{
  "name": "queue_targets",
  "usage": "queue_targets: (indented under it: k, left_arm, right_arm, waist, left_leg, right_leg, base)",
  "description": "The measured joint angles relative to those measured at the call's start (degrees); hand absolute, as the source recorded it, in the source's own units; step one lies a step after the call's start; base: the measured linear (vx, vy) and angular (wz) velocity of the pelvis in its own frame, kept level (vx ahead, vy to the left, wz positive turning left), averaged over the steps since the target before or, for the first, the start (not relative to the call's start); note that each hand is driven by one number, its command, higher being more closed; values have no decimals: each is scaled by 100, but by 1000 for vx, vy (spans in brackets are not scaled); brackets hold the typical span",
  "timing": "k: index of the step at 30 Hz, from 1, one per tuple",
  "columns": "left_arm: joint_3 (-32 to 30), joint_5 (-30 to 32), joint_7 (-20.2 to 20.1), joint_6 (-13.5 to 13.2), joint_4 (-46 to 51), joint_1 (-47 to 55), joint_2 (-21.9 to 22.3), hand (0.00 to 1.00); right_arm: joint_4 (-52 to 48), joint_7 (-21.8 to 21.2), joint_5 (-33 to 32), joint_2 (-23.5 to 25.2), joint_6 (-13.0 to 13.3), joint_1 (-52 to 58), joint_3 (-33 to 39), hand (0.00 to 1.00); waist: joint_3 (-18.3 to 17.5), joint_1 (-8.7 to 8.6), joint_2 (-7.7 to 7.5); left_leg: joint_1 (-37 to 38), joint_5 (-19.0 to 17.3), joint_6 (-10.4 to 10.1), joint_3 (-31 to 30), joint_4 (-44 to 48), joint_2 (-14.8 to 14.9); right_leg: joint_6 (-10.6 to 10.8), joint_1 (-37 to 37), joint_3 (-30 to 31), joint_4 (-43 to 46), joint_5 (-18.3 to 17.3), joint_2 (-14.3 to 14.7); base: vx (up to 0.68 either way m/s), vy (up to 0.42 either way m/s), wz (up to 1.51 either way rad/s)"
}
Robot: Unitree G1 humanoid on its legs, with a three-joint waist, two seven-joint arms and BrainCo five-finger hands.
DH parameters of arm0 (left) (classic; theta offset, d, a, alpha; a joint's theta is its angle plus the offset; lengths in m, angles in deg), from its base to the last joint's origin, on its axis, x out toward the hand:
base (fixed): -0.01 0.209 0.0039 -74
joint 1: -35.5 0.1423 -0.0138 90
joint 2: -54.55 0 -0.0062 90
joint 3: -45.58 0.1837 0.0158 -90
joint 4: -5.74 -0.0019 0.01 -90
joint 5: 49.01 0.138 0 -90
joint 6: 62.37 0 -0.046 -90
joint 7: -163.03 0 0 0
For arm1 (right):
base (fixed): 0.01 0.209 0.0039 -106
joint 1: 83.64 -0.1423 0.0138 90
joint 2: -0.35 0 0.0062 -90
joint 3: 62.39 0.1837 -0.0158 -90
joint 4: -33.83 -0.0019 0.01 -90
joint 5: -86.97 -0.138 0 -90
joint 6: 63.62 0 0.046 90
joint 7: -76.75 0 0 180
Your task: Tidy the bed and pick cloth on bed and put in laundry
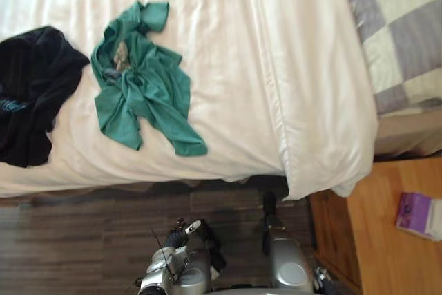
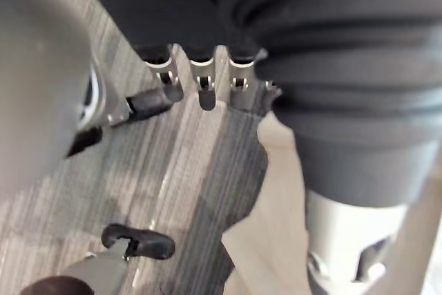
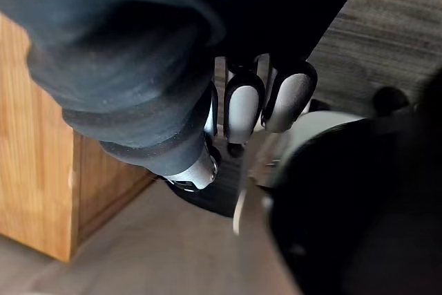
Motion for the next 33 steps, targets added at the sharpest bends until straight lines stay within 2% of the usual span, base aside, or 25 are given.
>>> queue_targets:
  k: [1, 5, 8, 10, 11, 14, 15, 17, 18, 19, 21, 22, 24, 25, 26, 27, 28, 29, 30, 31, 32, 33]
  left_arm:
    - [1, 63, 32, 63, -52, 1, 33, 0]
    - [-15, 235, 293, 173, -185, 52, 95, 0]
    - [-21, 235, 466, 199, -212, 46, 86, 0]
    - [53, 235, 586, 359, -225, 56, -9, 0]
    - [72, 234, 609, 394, -228, 56, -31, 0]
    - [200, 138, 770, 517, -274, 81, -81, 0]
    - [206, -6, 799, 511, -276, 165, -90, 0]
    - [203, -215, 833, 461, -273, 271, -133, 0]
    - [201, -245, 814, 468, -273, 292, -140, 0]
    - [199, -231, 636, 523, -272, 356, -196, 0]
    - [196, -80, 383, 545, -287, 505, -233, 0]
    - [125, -3, 240, 537, -350, 552, -255, 0]
    - [98, 35, 129, 529, -399, 554, -312, 0]
    - [17, 22, 69, 514, -464, 566, -324, 0]
    - [0, 11, 61, 484, -493, 570, -336, 0]
    - [1, 5, 70, 443, -499, 571, -338, 0]
    - [12, -33, 80, 334, -534, 571, -355, 0]
    - [65, -86, 87, 280, -570, 570, -348, 0]
    - [95, -160, 98, 273, -600, 568, -334, 0]
    - [296, -225, 117, 284, -624, 562, -305, 0]
    - [401, -242, 221, 266, -653, 511, -360, 0]
    - [423, -296, 287, 292, -634, 500, -421, 0]
  right_arm:
    - [-45, -49, 92, -5, 59, -14, -40, 0]
    - [10, 93, 427, -105, 244, 128, -364, 0]
    - [11, 378, 664, -163, 362, 92, -445, 0]
    - [185, 656, 1068, -297, 451, -181, -565, 0]
    - [230, 703, 1145, -347, 464, -285, -610, 0]
    - [476, 1015, 1407, -564, 459, -989, -669, 0]
    - [578, 1080, 1601, -620, 435, -1227, -647, 0]
    - [622, 1119, 1803, -670, 405, -1356, -594, 0]
    - [629, 1168, 1817, -695, 390, -1361, -592, 0]
    - [635, 1264, 1851, -747, 306, -1386, -577, 0]
    - [634, 1300, 1850, -808, 266, -1426, -528, 0]
    - [633, 1310, 1860, -843, 252, -1428, -415, 0]
    - [628, 1356, 1883, -868, 206, -1420, -248, 0]
    - [626, 1437, 1950, -906, 162, -1413, -154, 0]
    - [632, 1474, 2074, -1009, 156, -1408, -157, 0]
    - [660, 1499, 2137, -1061, 158, -1409, -158, 0]
    - [848, 1567, 2191, -1144, 174, -1411, -107, 0]
    - [948, 1585, 2242, -1198, 181, -1403, -110, 0]
    - [995, 1611, 2268, -1219, 182, -1408, -118, 0]
    - [1088, 1725, 2318, -1226, 172, -1362, -117, 0]
    - [1276, 1821, 2366, -1062, 125, -1393, -85, 0]
    - [1331, 1810, 2388, -953, 51, -1404, -120, 0]
  waist:
    - [-164, 15, -85]
    - [-599, 8, -207]
    - [-686, 4, -168]
    - [-701, 4, -150]
    - [-703, -3, -148]
    - [-736, 19, -39]
    - [-778, 25, 43]
    - [-767, 26, 155]
    - [-770, 27, 194]
    - [-765, 49, 238]
    - [-777, 32, 292]
    - [-782, 22, 308]
    - [-769, 3, 232]
    - [-772, -9, 227]
    - [-776, -24, 217]
    - [-776, -40, 217]
    - [-781, -94, 224]
    - [-795, -155, 250]
    - [-814, -168, 281]
    - [-849, -192, 372]
    - [-818, -128, 186]
    - [-825, -95, 101]
  left_leg:
    - [94, -17, -24, 16, -2, 18]
    - [365, -65, -91, 30, -3, 56]
    - [479, -65, -91, 7, 2, 82]
    - [619, -73, -103, -76, 5, 69]
    - [629, -71, -106, -114, 7, 64]
    - [700, -60, -118, -193, 12, 44]
    - [751, -133, -141, -268, 105, 54]
    - [568, -553, -148, -468, 986, 271]
    - [494, -630, -139, -540, 1233, 332]
    - [361, -679, -156, -600, 1748, 401]
    - [313, -677, -153, -590, 1964, 428]
    - [310, -658, -125, -619, 2017, 387]
    - [276, -615, -40, -833, 2171, 296]
    - [148, -789, 204, -1137, 2584, 386]
    - [60, -912, 341, -1337, 2903, 567]
    - [-11, -929, 369, -1458, 3043, 692]
    - [-64, -915, 349, -1757, 3156, 908]
    - [-37, -869, -19, -1958, 2949, 1030]
    - [42, -866, -487, -1953, 2705, 1064]
    - [200, -1113, -887, -1840, 2199, 1051]
    - [360, -1436, -731, -1654, 2222, 836]
    - [309, -1439, -720, -1498, 2312, 836]
  right_leg:
    - [-9, 103, -19, -2, -28, 13]
    - [11, 432, -114, -9, -155, 30]
    - [-26, 493, -192, 215, -347, 32]
    - [-71, 401, -276, 820, -697, 22]
    - [-74, 384, -294, 907, -743, 25]
    - [-84, 422, -317, 924, -750, 24]
    - [-85, 543, -337, 881, -770, 17]
    - [-72, 827, -470, 728, -854, -61]
    - [-63, 892, -507, 703, -860, -94]
    - [-31, 1012, -560, 697, -878, -246]
    - [38, 1024, -567, 795, -927, -354]
    - [59, 1014, -514, 873, -974, -427]
    - [72, 992, -414, 981, -1046, -598]
    - [99, 952, -261, 1038, -1073, -698]
    - [125, 835, -79, 1106, -1089, -772]
    - [154, 777, 15, 1128, -1104, -804]
    - [334, 632, 171, 1173, -1068, -849]
    - [508, 533, 234, 1172, -964, -831]
    - [596, 470, 333, 1160, -905, -822]
    - [738, 317, 469, 1114, -654, -837]
    - [761, 281, 548, 1048, -354, -982]
    - [600, 248, 406, 916, 24, -1035]
  base:
    - [73, -27, 8]
    - [64, -16, 9]
    - [21, -16, 15]
    - [-7, -13, 18]
    - [-17, -24, 16]
    - [-12, -9, 6]
    - [-5, 29, 15]
    - [-14, 40, 30]
    - [-37, 70, 34]
    - [-38, 71, 25]
    - [-21, 58, 12]
    - [-14, 61, 3]
    - [-25, 70, -7]
    - [-55, 105, -40]
    - [-56, 128, -52]
    - [-33, 264, -61]
    - [-8, 275, -53]
    - [8, 417, -51]
    - [5, 503, -50]
    - [5, 542, -59]
    - [-34, 515, -69]
    - [-107, 409, -85]
